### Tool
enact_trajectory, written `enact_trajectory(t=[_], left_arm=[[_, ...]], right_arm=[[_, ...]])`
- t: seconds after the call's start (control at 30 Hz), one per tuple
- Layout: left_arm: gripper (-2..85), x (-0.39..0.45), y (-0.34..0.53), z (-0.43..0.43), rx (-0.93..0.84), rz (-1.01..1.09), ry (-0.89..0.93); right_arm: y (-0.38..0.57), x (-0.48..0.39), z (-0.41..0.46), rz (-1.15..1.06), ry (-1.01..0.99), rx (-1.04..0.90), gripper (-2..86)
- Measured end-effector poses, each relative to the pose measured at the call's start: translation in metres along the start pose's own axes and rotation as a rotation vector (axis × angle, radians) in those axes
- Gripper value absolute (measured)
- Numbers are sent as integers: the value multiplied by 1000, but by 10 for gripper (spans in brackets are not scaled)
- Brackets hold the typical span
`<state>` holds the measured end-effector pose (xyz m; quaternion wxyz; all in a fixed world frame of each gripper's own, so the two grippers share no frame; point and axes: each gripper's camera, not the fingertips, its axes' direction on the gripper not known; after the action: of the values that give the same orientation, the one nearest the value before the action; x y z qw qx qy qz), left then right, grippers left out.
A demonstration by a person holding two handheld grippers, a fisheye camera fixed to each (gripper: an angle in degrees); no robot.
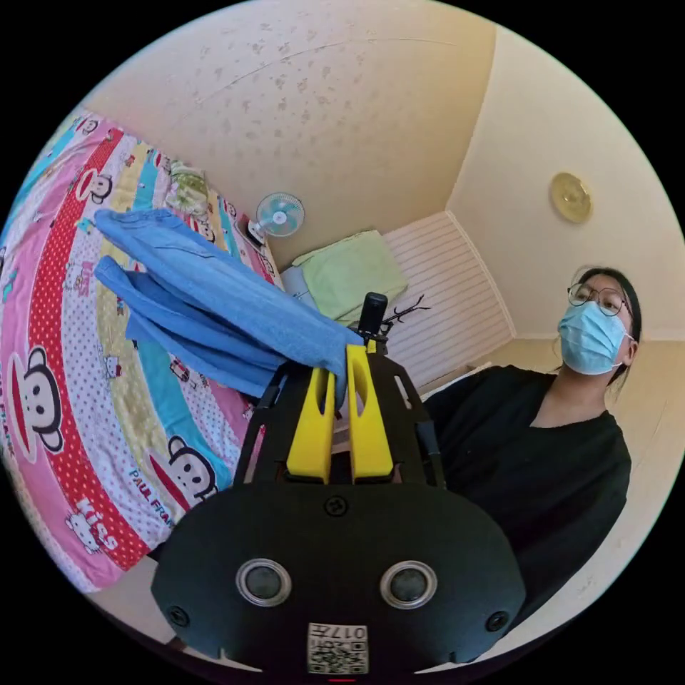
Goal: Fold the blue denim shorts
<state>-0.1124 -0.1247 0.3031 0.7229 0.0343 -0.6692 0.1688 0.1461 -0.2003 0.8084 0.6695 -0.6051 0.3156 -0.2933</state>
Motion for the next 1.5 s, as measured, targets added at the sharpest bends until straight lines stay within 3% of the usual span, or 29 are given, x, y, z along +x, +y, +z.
enact_trajectory(t=[0.23, 0.33, 0.5, 0.63, 0.67, 0.77, 0.87, 1.0, 1.17, 1.23, 1.33, 1.5], left_arm=[[0, -159, 155, 64, -182, -561, -57], [2, -177, 171, 72, -139, -637, 52], [12, -199, 81, 56, -65, -537, 48], [72, -241, -44, 29, -5, -516, -233], [113, -255, -70, 16, 39, -560, -338], [168, -277, -111, -11, 105, -625, -418], [170, -281, -107, -21, 117, -645, -490], [179, -285, -46, -17, 119, -764, -571], [184, -301, 84, 7, 319, -1099, -282], [186, -305, 104, 22, 361, -1154, -198], [186, -317, 105, 40, 436, -1175, -95], [141, -344, 83, 49, 418, -1327, -87]], right_arm=[[186, 145, 96, 597, -232, -88, -7], [201, 159, 95, 665, -298, -110, -7], [119, 199, 34, 541, -217, -115, -3], [15, 281, -33, 503, -5, -86, 15], [4, 295, -44, 531, 31, -56, 21], [-24, 345, -100, 709, 109, 143, 103], [-17, 363, -127, 806, 196, 176, 125], [55, 374, -102, 1000, 243, 48, 147], [166, 384, -62, 1261, -14, 207, 173], [198, 389, -61, 1308, -145, 478, 177], [210, 406, -61, 1341, -258, 732, 179], [190, 450, -66, 1408, -364, 839, 184]])
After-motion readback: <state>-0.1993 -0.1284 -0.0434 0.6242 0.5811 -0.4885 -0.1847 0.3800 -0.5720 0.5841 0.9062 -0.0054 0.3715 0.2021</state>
